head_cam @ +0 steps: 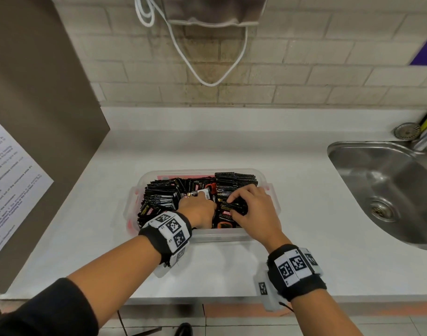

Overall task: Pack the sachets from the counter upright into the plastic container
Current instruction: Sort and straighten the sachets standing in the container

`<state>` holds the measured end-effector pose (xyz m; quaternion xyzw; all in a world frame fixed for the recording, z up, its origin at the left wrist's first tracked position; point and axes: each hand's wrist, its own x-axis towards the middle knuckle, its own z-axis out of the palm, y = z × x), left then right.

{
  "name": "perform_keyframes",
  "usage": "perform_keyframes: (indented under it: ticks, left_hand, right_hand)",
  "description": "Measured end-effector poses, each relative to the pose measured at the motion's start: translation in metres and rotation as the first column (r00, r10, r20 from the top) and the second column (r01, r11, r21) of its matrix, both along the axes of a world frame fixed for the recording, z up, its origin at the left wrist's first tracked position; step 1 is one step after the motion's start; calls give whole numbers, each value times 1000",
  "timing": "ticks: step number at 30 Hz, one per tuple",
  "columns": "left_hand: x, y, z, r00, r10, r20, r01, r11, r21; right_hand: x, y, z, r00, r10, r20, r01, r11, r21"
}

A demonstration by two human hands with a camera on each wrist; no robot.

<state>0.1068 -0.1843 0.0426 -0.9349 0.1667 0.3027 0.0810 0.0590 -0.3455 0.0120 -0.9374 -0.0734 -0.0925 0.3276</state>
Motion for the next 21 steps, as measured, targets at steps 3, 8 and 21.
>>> perform_keyframes:
  ticks: [3,8,21]
  left_hand:
    - [2,1,-1,1000,13,8,-13,1000,-6]
    - [2,3,-7,997,44,62,-43,999,-14]
    - [11,14,-17,992,69,-101,-93,960,-263]
  right_hand:
    - [0,0,-1,1000,-1,0,1,1000,-13]
    - [-1,0,0,999,30,14,-30,999,-37]
    - [1,0,0,999,47,15,-46,997,-57]
